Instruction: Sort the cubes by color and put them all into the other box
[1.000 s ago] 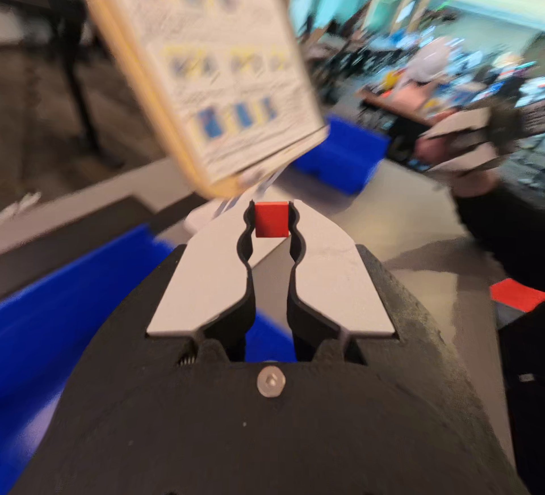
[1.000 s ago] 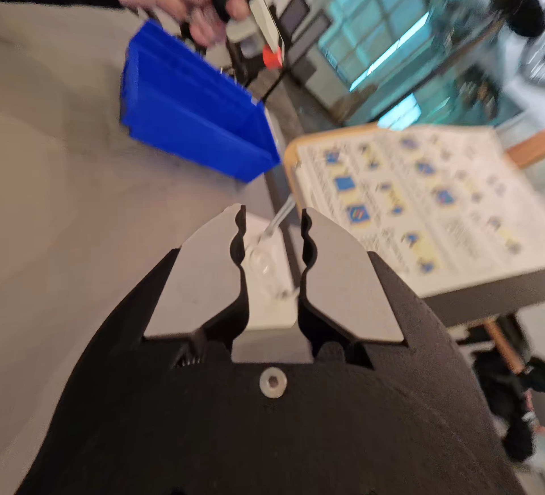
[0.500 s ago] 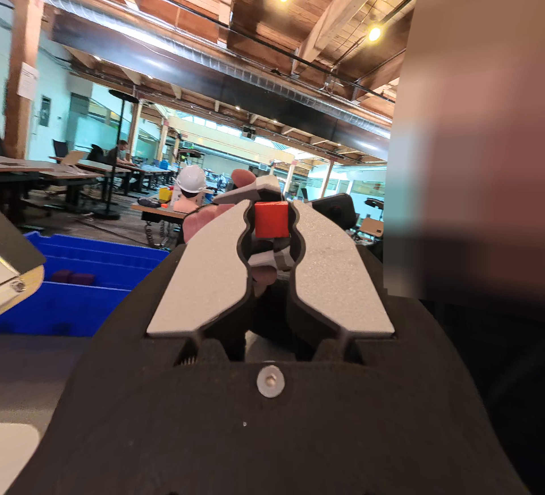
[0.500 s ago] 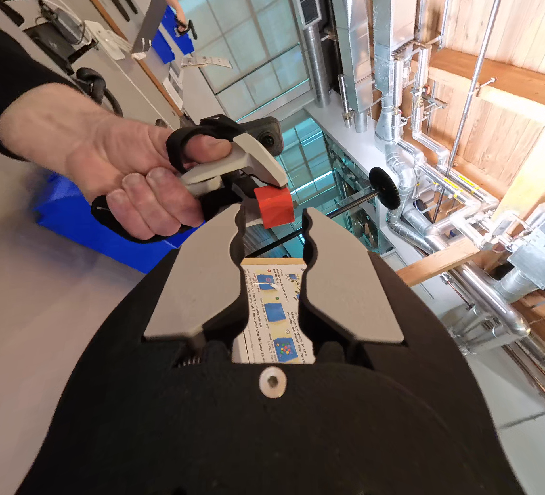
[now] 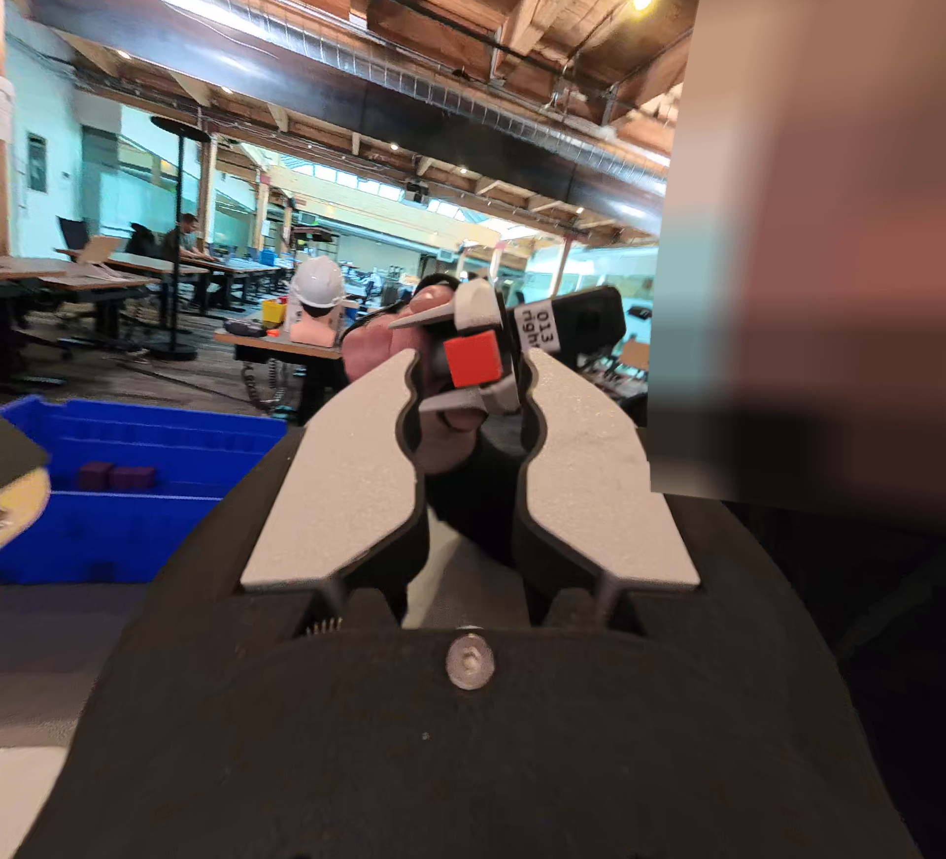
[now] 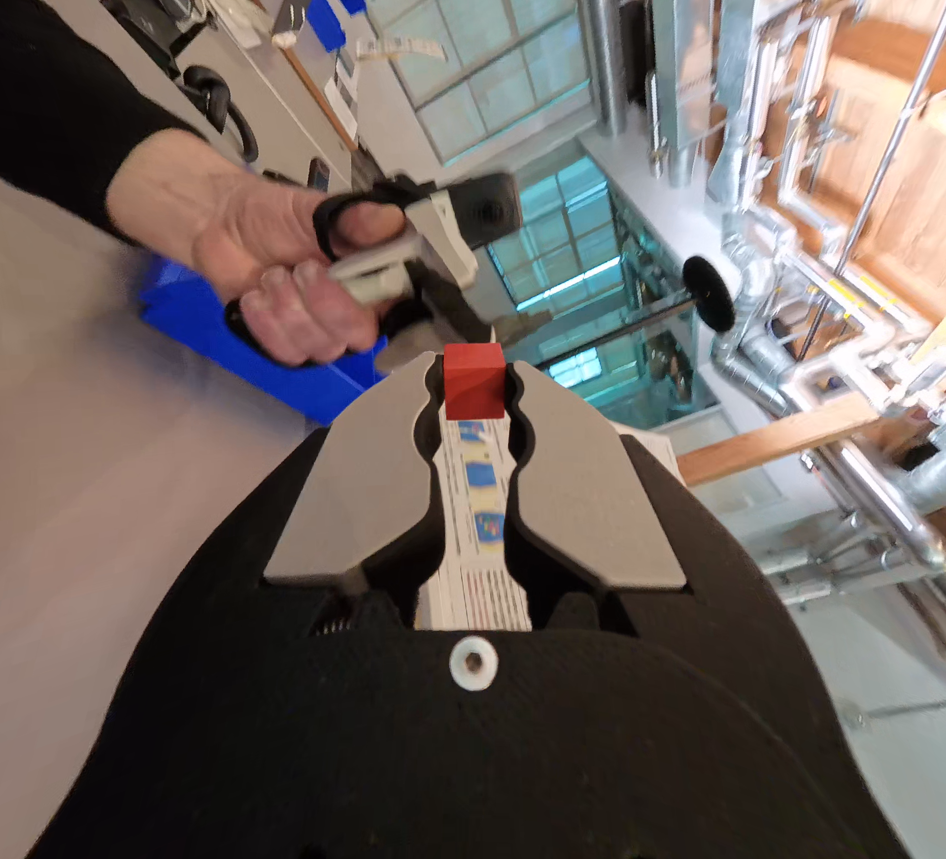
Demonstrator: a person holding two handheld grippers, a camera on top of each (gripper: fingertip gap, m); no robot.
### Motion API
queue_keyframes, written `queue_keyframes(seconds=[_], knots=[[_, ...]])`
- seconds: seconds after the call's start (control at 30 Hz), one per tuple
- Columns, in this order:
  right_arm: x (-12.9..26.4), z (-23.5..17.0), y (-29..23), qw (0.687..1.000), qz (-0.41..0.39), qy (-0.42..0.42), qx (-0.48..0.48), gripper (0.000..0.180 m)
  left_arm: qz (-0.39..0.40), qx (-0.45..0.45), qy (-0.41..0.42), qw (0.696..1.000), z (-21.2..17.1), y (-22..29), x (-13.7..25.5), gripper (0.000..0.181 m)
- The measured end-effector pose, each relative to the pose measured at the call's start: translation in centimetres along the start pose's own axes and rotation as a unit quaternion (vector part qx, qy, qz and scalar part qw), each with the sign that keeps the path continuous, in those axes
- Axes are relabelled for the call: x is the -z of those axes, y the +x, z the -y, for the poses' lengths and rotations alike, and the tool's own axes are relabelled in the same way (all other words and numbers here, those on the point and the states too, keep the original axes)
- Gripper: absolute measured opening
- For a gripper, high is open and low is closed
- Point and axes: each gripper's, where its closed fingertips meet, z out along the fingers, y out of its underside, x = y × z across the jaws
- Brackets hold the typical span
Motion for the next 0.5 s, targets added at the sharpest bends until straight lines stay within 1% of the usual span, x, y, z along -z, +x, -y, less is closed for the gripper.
queue_keyframes(seconds=[0.03,0.1,0.17,0.2,0.27,0.3,0.37,0.4,0.5], knots=[[1.2,-0.7,0.6,1.000,0.006,-0.020,-0.007,0.022,0.006,-0.033,-0.015,0.999,0.2,0.2,0.1,0.026],[3.8,-3.9,1.7,0.995,0.032,-0.091,-0.040,0.022,0.034,-0.107,-0.041,0.993,0.8,0.1,0.3,0.000],[6.8,-8.1,2.3,0.980,0.064,-0.176,-0.073,0.022,0.067,-0.159,-0.065,0.983,1.3,-0.4,0.1,0.000],[8.4,-10.6,2.0,0.965,0.093,-0.226,-0.097,0.022,0.085,-0.185,-0.080,0.976,1.3,-0.8,-0.1,0.000],[11.4,-15.0,1.8,0.941,0.113,-0.298,-0.115,0.022,0.127,-0.234,-0.119,0.957,1.2,-1.7,-0.5,0.000],[12.8,-17.0,1.0,0.922,0.142,-0.328,-0.148,0.022,0.139,-0.256,-0.140,0.946,1.0,-1.9,-0.8,0.000],[15.1,-20.9,-0.3,0.895,0.173,-0.369,-0.184,0.022,0.158,-0.290,-0.166,0.929,0.9,-2.1,-1.5,0.000],[16.1,-22.5,-1.6,0.876,0.202,-0.382,-0.213,0.022,0.162,-0.300,-0.170,0.924,1.0,-2.0,-1.8,0.000],[17.5,-27.3,-4.9,0.837,0.254,-0.405,-0.267,0.022,0.159,-0.323,-0.176,0.916,1.1,-1.3,-3.2,0.000]])
